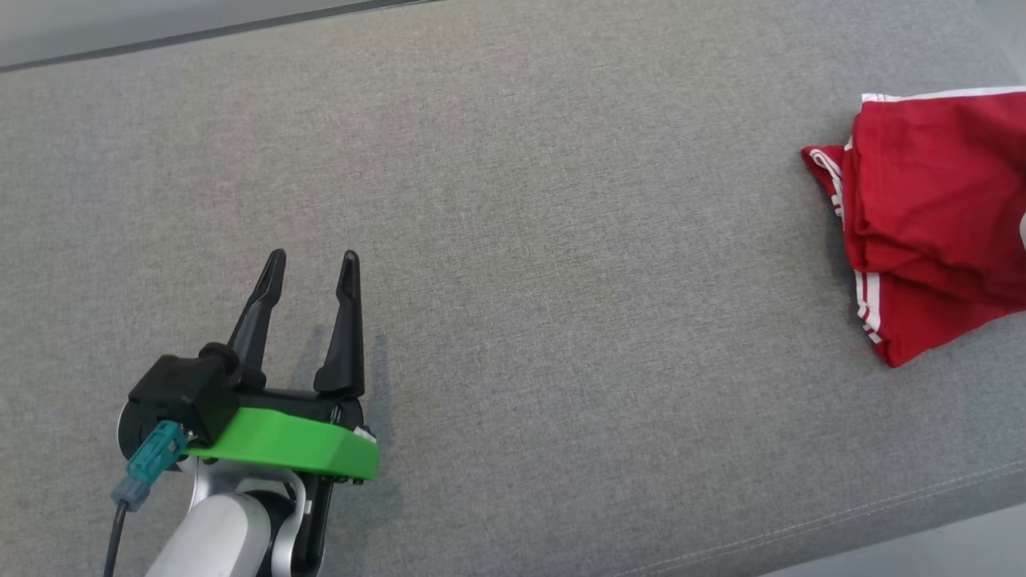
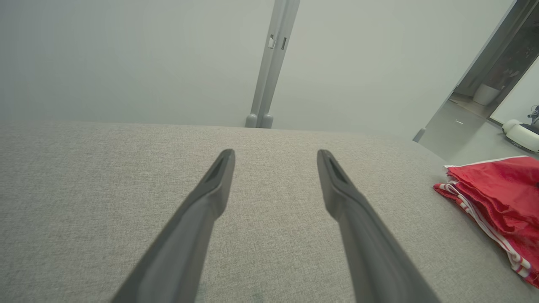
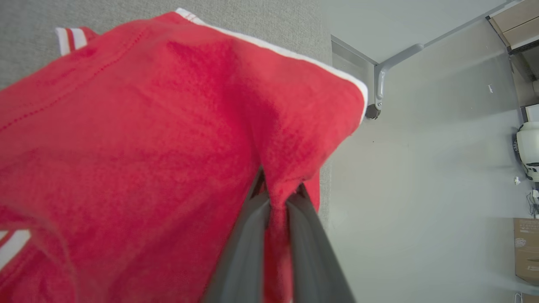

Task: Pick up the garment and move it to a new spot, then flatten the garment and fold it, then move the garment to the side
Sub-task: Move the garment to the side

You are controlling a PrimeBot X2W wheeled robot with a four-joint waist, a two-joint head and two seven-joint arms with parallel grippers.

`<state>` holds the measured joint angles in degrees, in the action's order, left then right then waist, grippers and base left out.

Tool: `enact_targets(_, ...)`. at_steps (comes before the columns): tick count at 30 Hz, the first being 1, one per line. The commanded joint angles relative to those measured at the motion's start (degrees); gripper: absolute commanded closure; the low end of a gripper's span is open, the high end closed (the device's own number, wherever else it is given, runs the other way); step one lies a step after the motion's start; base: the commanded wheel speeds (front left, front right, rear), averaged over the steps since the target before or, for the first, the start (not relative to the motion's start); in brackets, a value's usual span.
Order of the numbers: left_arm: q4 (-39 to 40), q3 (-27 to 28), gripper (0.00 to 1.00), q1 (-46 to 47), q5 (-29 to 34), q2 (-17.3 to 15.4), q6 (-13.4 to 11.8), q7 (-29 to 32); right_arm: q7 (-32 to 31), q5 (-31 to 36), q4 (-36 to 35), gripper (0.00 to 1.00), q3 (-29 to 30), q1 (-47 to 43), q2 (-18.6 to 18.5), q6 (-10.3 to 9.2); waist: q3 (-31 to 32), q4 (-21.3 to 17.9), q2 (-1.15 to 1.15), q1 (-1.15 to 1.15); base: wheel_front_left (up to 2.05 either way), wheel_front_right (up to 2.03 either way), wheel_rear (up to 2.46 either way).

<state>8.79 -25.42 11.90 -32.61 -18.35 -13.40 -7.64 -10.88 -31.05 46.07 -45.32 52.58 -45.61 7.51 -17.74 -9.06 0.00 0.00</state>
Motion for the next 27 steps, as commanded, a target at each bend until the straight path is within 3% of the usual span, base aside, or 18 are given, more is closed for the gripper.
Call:
enact_targets(1,0.2,0.1,0.0,0.9,0.3,-0.4,-0.3,0.2,1.6,1.2,1.6,0.97,-0.3,1.4,0.3,-0.05,-0.5,0.4,0.0,0.0,0.0,0.0,0.0)
enact_targets(2,0.2,0.1,0.0,0.9,0.3,-0.4,-0.3,0.2,1.6,1.2,1.6,0.97,-0.3,1.4,0.3,-0.05,-0.5,0.4,0.0,0.0,0.0,0.0,0.0)
enact_targets(3,0.3,0.0,0.0,0.8,0.4,-0.5,-0.5,0.3,2.3,1.6,2.7,0.69,-0.4,1.7,0.7,-0.05,-0.6,0.5,0.0,0.0,0.0,0.0,0.0)
enact_targets(4,0.4,0.0,0.0,0.7,0.5,-0.6,-0.6,0.4,2.9,1.9,3.8,0.5,-0.5,1.9,1.1,-0.05,-0.7,0.6,0.0,0.0,0.0,0.0,0.0)
enact_targets(5,0.6,0.0,0.0,0.6,0.5,-0.6,-0.6,0.4,3.5,2.2,4.9,0.0,-0.6,2.2,1.4,-0.05,-0.8,0.6,0.0,0.0,0.0,0.0,0.0)
enact_targets(15,1.1,0.1,0.0,0.6,0.5,-1.2,-1.2,0.7,10.4,8.0,13.8,0.0,-1.9,5.0,1.6,-0.05,-1.1,0.0,0.0,0.0,0.0,0.0,0.0)
enact_targets(27,0.7,0.5,0.0,-0.1,-0.2,-1.4,-1.6,0.2,19.2,9.8,19.4,0.0,2.4,7.2,6.6,-0.06,1.4,-2.3,0.0,0.0,0.0,0.0,0.0)
